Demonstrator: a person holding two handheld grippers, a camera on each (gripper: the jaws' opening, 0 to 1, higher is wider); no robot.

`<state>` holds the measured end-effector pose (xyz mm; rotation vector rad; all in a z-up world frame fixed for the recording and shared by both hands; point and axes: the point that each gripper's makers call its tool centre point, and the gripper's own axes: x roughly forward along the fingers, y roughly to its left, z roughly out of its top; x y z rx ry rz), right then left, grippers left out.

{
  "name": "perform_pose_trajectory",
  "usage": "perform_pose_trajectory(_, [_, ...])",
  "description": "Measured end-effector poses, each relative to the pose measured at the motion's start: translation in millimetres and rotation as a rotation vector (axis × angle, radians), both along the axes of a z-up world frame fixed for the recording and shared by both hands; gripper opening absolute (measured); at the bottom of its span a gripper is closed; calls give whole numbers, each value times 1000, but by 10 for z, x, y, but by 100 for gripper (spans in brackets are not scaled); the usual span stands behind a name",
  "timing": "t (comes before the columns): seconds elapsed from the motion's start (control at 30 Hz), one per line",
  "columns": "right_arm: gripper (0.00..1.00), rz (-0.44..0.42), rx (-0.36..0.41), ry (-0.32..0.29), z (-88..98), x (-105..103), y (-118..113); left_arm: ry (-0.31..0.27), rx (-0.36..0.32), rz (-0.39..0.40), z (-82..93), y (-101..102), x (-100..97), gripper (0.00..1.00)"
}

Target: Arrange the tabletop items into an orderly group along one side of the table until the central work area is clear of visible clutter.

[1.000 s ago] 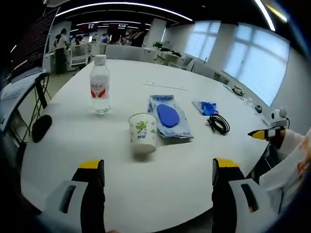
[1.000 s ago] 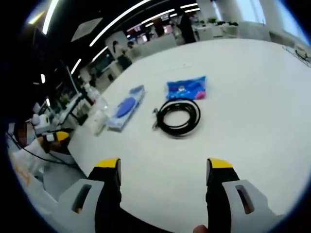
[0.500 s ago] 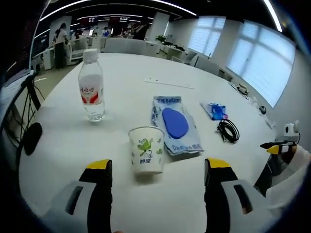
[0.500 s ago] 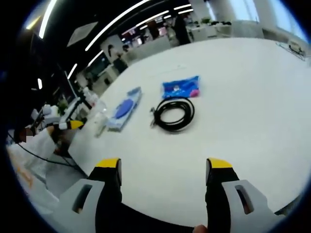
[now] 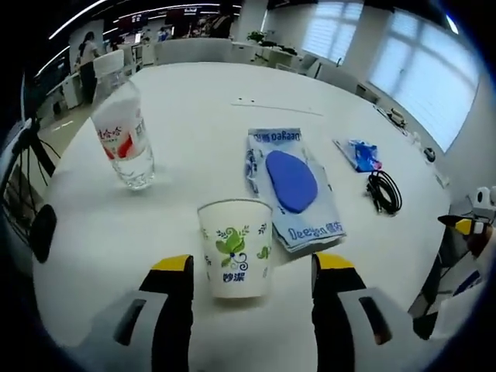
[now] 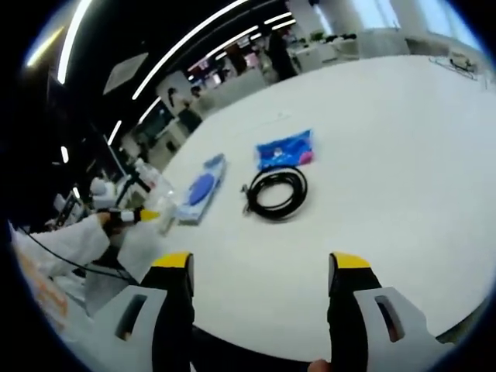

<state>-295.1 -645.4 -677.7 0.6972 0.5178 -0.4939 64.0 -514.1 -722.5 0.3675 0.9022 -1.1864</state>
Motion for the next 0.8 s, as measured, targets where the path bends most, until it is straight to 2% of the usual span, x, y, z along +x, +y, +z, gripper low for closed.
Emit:
perform_pose_trajectory(0.13, [69, -5, 10, 2, -35, -13, 17, 8, 2, 20, -34, -30, 11, 62])
perform_pose_trajectory(0.23, [69, -3, 14, 5, -45, -20, 28, 1, 43, 10, -118, 2, 25, 60])
perform_pose_trajectory(0.33, [69, 3, 10, 14, -49, -33, 20, -1, 53, 11, -151, 10, 51, 55])
perform_pose_trajectory(0.4, [69, 4, 11, 17, -50, -41, 10, 19, 56, 14, -172, 8, 41, 47])
perform_pose_trajectory(0.5, [69, 9, 11, 22, -51, -37, 10, 8, 90, 4, -235, 46, 46, 38])
perform_pose_trajectory(0.7, [68, 5, 21, 21, -69, -19, 32, 21, 69, 16, -225, 44, 32, 37])
perform_pose_trajectory(0.8, [68, -19, 41, -21, -31, 27, 34, 22, 60, 21, -185, 77, 20, 36])
